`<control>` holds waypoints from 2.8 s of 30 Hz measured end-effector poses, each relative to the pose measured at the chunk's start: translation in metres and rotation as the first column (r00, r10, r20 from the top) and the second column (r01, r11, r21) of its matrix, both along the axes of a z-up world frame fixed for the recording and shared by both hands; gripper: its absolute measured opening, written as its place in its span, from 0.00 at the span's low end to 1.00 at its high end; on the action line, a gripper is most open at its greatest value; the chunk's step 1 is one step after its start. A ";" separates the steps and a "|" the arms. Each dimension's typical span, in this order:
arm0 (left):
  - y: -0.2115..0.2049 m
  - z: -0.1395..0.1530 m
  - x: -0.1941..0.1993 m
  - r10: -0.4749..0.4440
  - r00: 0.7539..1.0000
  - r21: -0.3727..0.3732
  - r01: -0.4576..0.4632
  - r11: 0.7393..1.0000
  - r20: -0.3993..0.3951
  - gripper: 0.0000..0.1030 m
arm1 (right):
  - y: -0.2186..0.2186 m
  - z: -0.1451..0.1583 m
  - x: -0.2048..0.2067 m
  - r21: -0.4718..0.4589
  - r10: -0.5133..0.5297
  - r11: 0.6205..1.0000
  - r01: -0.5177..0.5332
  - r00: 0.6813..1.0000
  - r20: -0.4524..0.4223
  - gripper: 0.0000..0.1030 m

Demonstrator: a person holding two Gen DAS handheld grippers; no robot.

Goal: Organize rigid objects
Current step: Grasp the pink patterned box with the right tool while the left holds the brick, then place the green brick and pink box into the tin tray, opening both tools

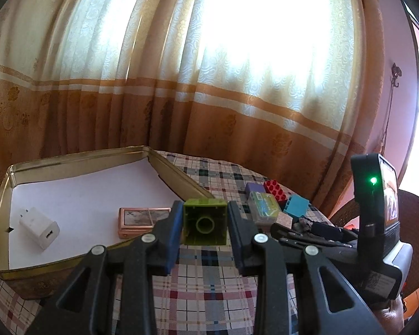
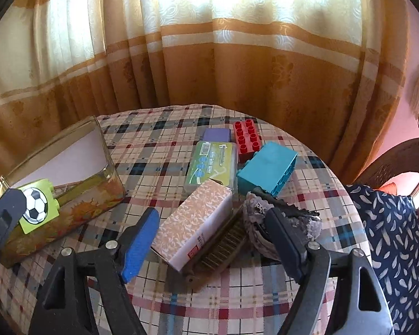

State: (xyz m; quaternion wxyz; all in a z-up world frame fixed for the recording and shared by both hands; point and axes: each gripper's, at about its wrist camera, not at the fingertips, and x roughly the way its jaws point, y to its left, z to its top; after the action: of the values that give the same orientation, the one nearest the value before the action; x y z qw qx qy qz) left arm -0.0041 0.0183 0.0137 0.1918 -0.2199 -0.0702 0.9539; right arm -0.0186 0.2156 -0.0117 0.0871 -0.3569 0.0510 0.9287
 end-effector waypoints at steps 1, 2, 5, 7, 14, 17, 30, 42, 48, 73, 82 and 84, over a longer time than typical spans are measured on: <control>0.000 0.000 0.000 0.001 1.000 0.001 -0.001 1.000 -0.001 0.30 | 0.002 0.001 0.001 -0.017 0.002 1.000 -0.003 1.000 -0.006 0.67; -0.001 0.000 0.000 0.000 1.000 0.001 0.000 1.000 -0.001 0.30 | 0.004 0.002 0.003 -0.039 0.004 0.999 -0.004 1.000 -0.015 0.64; -0.001 -0.001 0.000 0.003 1.000 0.001 -0.003 1.000 0.004 0.30 | 0.005 0.003 0.002 -0.067 0.022 0.998 -0.023 1.000 -0.016 0.59; -0.001 -0.001 0.000 0.003 1.000 0.002 -0.003 1.000 0.003 0.30 | 0.003 0.005 -0.001 -0.071 0.033 0.997 -0.035 0.999 -0.020 0.59; -0.002 0.000 0.001 0.002 1.000 0.002 -0.002 1.000 0.008 0.30 | -0.026 0.000 -0.023 0.042 0.074 0.996 -0.076 0.997 0.038 0.66; -0.002 0.000 0.001 0.002 1.000 0.003 -0.002 1.000 0.008 0.30 | -0.045 -0.007 -0.027 0.146 0.121 0.981 -0.128 0.991 0.053 0.70; -0.006 -0.002 0.000 0.009 1.000 0.032 -0.009 0.999 0.023 0.30 | -0.015 -0.003 0.000 -0.020 0.169 0.985 -0.171 0.983 -0.072 0.26; -0.014 0.010 0.005 0.021 0.999 0.065 -0.019 0.998 -0.027 0.30 | -0.022 0.030 0.042 -0.043 0.145 0.985 -0.168 0.933 -0.330 0.26; -0.034 0.028 0.003 0.080 0.994 0.081 -0.074 0.994 -0.071 0.30 | -0.044 0.049 0.042 -0.018 0.200 0.975 -0.223 0.903 -0.381 0.26; -0.093 0.001 -0.064 0.378 0.924 -0.101 -0.372 0.923 0.052 0.30 | -0.143 0.015 -0.054 0.050 0.348 0.936 -0.349 0.888 -0.301 0.27; -0.091 -0.010 -0.075 0.425 0.901 -0.143 -0.411 0.900 0.089 0.36 | -0.142 0.008 -0.054 0.047 0.371 0.926 -0.375 0.879 -0.299 0.63; -0.095 -0.010 -0.070 0.463 0.883 -0.144 -0.449 0.882 0.077 0.59 | -0.139 0.010 -0.045 0.075 0.318 0.947 -0.311 0.891 -0.324 0.72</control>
State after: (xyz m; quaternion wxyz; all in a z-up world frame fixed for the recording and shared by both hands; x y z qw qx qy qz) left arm -0.0740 -0.0762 0.0034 -0.0561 -0.2604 -0.0721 0.9612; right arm -0.0635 0.0761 -0.0013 -0.0705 -0.1980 -0.0033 0.9777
